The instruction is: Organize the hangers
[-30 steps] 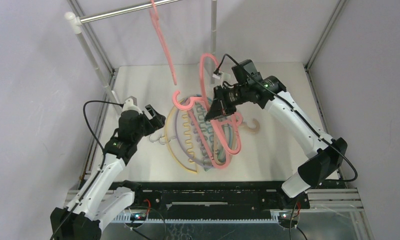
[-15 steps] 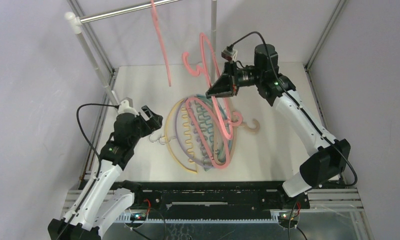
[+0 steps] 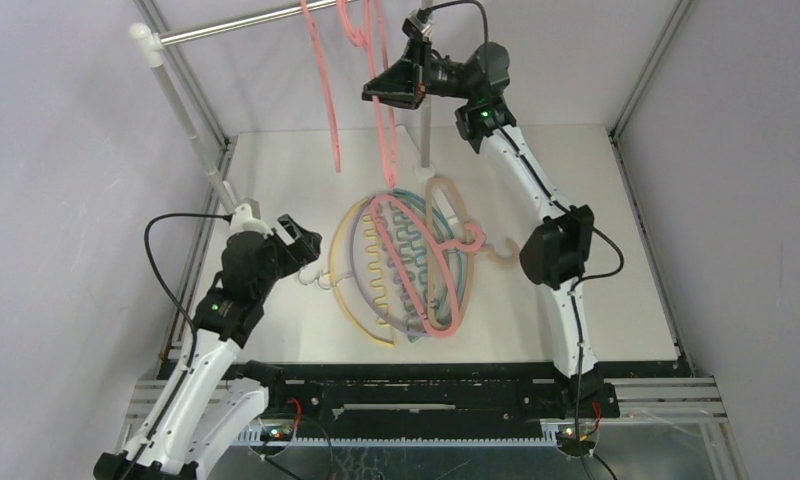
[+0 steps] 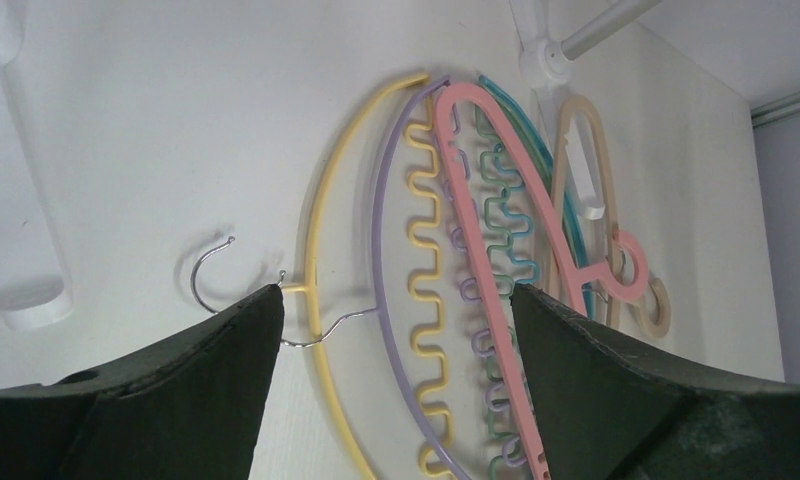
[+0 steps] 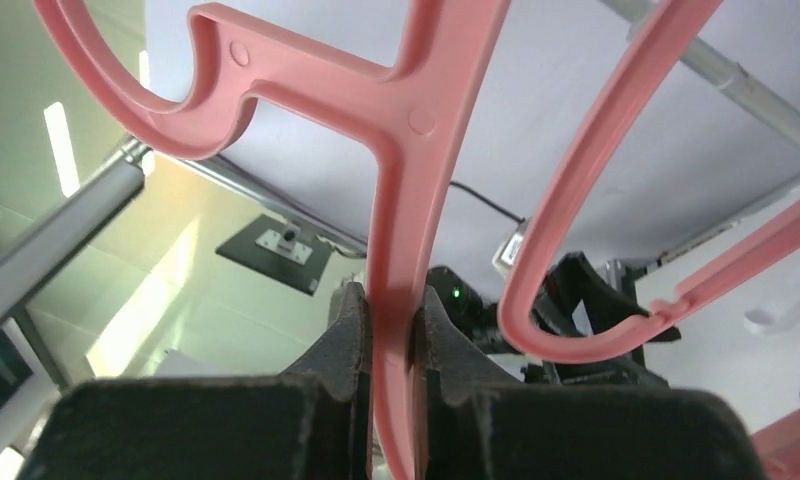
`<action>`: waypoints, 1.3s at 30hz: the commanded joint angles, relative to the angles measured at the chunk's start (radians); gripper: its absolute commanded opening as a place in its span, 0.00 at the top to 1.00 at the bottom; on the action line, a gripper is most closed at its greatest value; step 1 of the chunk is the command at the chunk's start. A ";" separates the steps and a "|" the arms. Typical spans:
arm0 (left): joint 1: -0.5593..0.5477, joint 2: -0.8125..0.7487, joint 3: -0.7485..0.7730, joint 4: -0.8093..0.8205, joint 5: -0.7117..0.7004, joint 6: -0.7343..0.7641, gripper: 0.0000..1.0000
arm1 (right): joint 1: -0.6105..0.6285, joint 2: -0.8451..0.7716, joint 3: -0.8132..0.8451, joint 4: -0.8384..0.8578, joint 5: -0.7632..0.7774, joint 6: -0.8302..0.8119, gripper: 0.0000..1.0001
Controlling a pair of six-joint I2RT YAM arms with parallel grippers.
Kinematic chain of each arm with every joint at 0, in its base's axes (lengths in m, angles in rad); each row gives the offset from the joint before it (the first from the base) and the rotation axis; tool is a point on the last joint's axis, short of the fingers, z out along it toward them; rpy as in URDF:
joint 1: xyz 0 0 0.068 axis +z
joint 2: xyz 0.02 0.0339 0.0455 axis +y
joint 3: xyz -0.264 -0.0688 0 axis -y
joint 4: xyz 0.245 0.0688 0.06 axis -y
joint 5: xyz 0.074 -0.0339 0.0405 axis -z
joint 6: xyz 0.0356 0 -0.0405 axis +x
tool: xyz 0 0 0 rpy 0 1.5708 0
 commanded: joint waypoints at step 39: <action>0.030 0.025 -0.039 0.002 -0.004 0.030 0.11 | -0.037 0.125 0.046 0.013 0.477 0.048 1.00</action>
